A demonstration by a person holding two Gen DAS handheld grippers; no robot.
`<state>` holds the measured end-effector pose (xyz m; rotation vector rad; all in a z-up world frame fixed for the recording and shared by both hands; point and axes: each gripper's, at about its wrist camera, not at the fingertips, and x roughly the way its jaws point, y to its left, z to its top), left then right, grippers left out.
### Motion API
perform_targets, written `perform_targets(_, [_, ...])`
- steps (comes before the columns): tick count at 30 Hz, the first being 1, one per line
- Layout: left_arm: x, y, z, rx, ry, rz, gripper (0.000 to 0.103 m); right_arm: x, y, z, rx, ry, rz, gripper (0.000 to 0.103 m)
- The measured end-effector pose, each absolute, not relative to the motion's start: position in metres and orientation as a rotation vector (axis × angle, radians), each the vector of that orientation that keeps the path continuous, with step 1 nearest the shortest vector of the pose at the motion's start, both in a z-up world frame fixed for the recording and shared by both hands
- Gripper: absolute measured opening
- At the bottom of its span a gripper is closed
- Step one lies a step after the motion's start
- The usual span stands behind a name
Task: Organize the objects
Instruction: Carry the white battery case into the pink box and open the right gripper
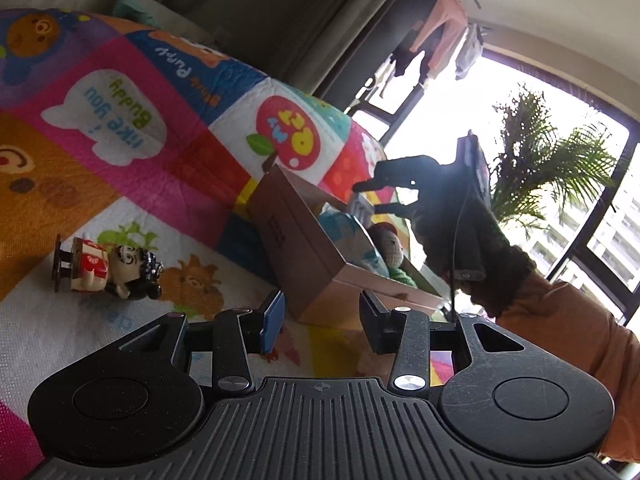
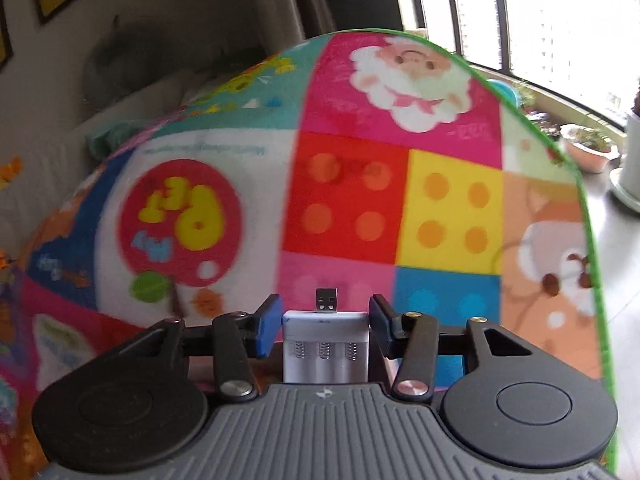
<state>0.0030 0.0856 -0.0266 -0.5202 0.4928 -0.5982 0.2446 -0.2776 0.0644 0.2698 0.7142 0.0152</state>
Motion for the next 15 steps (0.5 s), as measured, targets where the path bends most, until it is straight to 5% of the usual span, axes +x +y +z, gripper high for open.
perform_targets(10, [0.003,0.084,-0.027,-0.512,0.495,-0.599,0.045,0.165,-0.225,0.095,0.196,0.704,0.413,0.042])
perform_targets(13, [0.002,0.083,-0.026,-0.505,0.495,-0.602,0.045,0.141,-0.231,0.106,0.181,0.645,0.358,0.052])
perform_targets(15, [0.001,0.081,-0.026,-0.494,0.498,-0.609,0.045,0.116,-0.234,0.109,0.118,0.586,0.294,0.071])
